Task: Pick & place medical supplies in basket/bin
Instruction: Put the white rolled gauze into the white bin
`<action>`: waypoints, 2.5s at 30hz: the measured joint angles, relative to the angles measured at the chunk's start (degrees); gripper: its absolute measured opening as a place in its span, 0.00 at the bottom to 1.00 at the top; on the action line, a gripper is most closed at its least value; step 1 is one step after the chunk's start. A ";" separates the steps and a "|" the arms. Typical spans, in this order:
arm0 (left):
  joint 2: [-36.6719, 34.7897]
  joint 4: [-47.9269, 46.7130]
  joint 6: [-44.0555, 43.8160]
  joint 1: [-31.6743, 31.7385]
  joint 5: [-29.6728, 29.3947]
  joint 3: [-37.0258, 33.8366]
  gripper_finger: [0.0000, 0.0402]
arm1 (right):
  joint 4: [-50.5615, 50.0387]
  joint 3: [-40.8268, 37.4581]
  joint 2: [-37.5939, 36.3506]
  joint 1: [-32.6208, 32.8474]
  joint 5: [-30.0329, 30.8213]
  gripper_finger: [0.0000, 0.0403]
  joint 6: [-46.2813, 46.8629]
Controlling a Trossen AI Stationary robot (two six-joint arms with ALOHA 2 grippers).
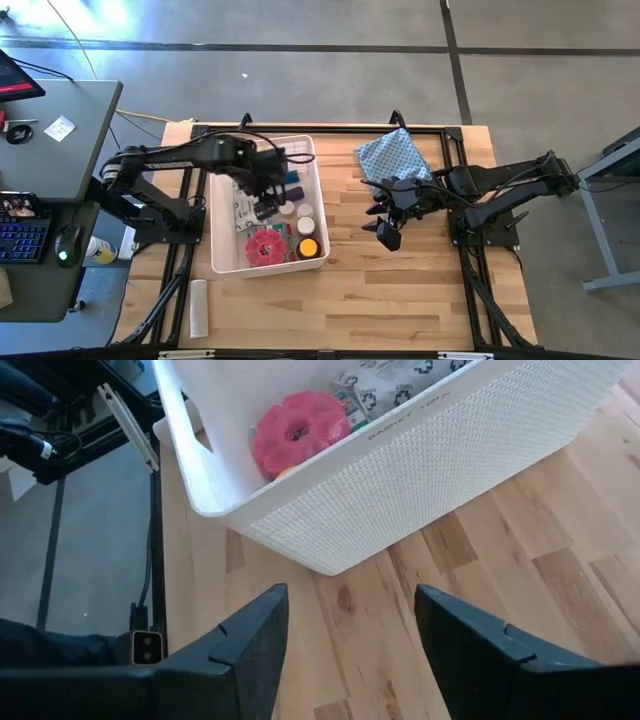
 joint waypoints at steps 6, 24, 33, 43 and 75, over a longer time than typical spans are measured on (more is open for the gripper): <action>-4.49 -3.05 -9.14 -6.09 -4.54 3.61 0.70 | 0.61 -0.04 -0.02 0.00 1.51 0.52 1.91; -8.93 -6.72 -47.82 -33.57 -0.52 6.40 0.52 | -0.15 -0.04 -0.02 -0.07 1.03 0.52 -1.05; -8.93 -0.77 -59.28 -48.96 2.46 6.40 0.48 | -0.47 -0.04 -0.02 -0.07 1.03 0.52 -3.48; -8.48 -7.39 -92.63 -61.92 6.66 0.60 0.46 | -0.47 -0.04 -0.02 -0.07 6.60 0.52 -5.05; -8.36 18.05 -118.13 -64.54 16.37 -33.81 0.46 | -0.47 -0.04 -0.02 -0.07 7.68 0.52 -4.82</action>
